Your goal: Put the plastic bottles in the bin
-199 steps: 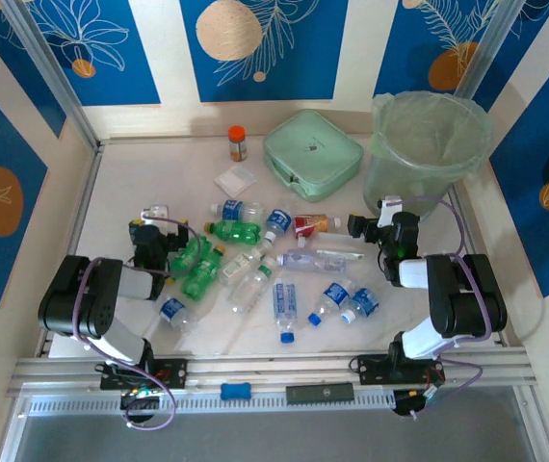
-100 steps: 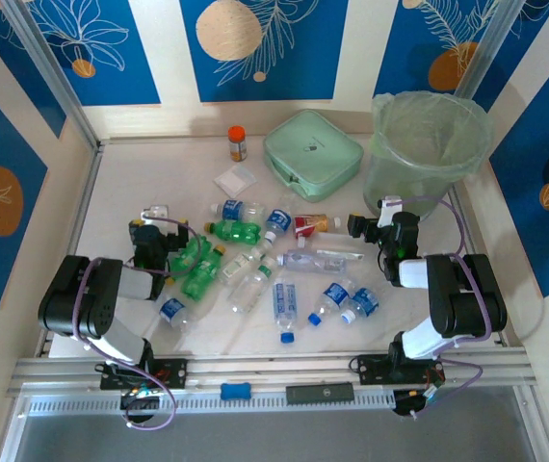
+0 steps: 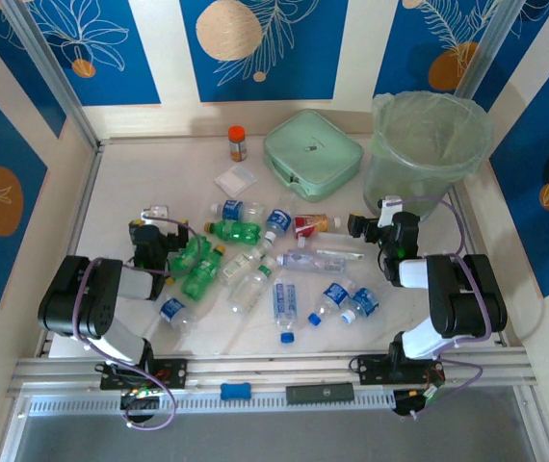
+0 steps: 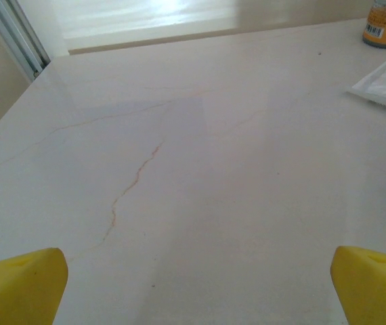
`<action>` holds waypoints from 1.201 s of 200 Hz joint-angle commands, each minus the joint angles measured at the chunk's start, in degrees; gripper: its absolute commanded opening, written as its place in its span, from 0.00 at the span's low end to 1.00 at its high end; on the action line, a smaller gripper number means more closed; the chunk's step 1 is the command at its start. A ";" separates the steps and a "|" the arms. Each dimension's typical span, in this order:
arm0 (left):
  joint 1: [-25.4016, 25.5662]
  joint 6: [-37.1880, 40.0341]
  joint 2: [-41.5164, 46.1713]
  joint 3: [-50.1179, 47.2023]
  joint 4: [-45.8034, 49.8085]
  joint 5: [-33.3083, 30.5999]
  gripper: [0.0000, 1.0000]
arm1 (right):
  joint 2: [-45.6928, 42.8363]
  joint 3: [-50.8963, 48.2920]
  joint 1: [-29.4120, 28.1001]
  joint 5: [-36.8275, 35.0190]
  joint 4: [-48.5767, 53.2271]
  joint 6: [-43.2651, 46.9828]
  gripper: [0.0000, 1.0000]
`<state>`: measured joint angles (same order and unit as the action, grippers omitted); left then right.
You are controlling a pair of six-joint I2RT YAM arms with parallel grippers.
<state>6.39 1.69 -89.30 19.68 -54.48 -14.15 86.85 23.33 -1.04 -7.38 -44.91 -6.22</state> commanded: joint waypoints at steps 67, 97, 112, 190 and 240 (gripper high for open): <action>1.03 -5.96 23.33 13.45 36.95 -1.40 0.99 | -20.88 9.19 -5.86 -9.55 29.98 -2.93 1.00; 1.16 -14.01 23.21 24.61 53.32 8.24 0.99 | -24.50 17.44 -8.02 -7.50 50.60 -11.95 0.99; 2.02 -17.30 21.65 29.93 59.55 13.80 0.99 | -24.71 21.02 -10.13 -7.47 58.97 -16.22 0.99; 16.54 -19.40 11.52 38.46 71.84 23.18 0.99 | -15.80 35.63 -18.58 -1.60 90.49 -30.44 0.94; 20.74 -22.72 10.23 37.91 70.77 26.34 0.99 | -14.69 31.55 -25.09 0.48 92.16 -46.85 0.85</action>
<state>25.93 -18.39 -79.00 56.10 15.94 9.17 72.25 57.32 -23.99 -10.24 43.90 -40.97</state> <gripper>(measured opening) 0.993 0.884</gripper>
